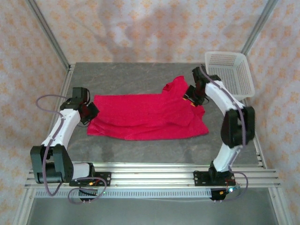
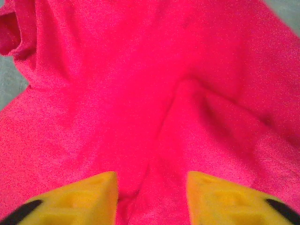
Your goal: Fold the inside-out t-shirt
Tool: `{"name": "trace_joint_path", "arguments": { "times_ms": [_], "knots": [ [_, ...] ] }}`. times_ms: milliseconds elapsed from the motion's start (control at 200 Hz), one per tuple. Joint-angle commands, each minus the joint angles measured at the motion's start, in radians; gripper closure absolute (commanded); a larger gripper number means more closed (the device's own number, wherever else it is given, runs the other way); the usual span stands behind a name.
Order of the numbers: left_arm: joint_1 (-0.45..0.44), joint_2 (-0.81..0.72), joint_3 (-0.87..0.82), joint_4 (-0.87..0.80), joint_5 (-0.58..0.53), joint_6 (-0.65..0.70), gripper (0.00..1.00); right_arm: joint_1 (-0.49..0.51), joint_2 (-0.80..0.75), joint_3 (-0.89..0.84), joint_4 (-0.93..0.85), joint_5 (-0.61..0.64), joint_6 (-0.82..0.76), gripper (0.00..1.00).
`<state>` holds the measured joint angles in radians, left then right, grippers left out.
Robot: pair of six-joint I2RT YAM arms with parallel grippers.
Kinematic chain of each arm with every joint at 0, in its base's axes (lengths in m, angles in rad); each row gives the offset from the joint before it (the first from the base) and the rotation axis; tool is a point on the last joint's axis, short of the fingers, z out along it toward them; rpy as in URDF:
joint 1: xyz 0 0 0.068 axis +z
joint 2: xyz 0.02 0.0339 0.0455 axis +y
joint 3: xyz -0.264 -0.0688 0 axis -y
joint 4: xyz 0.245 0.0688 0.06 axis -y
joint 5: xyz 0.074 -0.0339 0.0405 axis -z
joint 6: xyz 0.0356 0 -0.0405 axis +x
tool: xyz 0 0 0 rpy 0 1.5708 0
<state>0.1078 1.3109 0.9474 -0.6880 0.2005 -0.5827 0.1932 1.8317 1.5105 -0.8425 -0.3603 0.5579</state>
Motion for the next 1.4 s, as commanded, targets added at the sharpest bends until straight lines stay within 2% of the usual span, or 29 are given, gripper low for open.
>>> {"name": "trace_joint_path", "arguments": {
  "times_ms": [0, 285, 440, 555, 831, 916, 1061, 1091, 1296, 1376, 1396],
  "knots": [
    [-0.017, 0.002, 0.034, 0.051, -0.045, -0.003, 1.00, -0.009, 0.005, 0.069, -0.010, -0.030, -0.023, 0.51],
    [-0.039, 0.026, -0.007, 0.076, -0.046, -0.002, 1.00, -0.008, -0.204, -0.292, 0.098, -0.016, -0.021, 0.50],
    [-0.049, 0.030, -0.021, 0.085, -0.049, -0.005, 1.00, -0.005, -0.246, -0.431, 0.161, -0.024, -0.006, 0.45],
    [-0.053, 0.031, -0.031, 0.088, -0.049, -0.006, 1.00, -0.005, -0.214, -0.442, 0.201, -0.019, 0.003, 0.44],
    [-0.053, 0.015, -0.029, 0.070, -0.065, 0.002, 1.00, -0.003, -0.063, -0.332, 0.203, 0.028, -0.015, 0.44],
    [-0.053, 0.017, -0.024, 0.065, -0.068, 0.007, 1.00, -0.003, -0.043, -0.308, 0.190, 0.041, -0.028, 0.54],
    [-0.053, 0.024, -0.012, 0.061, -0.068, 0.007, 1.00, 0.007, -0.083, -0.278, 0.149, 0.042, -0.028, 0.89],
    [-0.053, 0.025, -0.009, 0.061, -0.069, 0.007, 1.00, 0.011, -0.096, -0.267, 0.136, 0.044, -0.029, 1.00],
    [-0.054, 0.047, 0.003, 0.076, -0.053, 0.000, 1.00, 0.044, -0.127, -0.175, 0.089, 0.023, -0.011, 1.00],
    [-0.059, 0.056, 0.004, 0.079, -0.047, -0.004, 1.00, 0.041, -0.111, -0.141, 0.032, 0.064, -0.042, 1.00],
    [-0.061, 0.057, 0.004, 0.079, -0.047, -0.003, 1.00, 0.040, -0.109, -0.143, 0.025, 0.078, -0.053, 0.94]
  ]
}}
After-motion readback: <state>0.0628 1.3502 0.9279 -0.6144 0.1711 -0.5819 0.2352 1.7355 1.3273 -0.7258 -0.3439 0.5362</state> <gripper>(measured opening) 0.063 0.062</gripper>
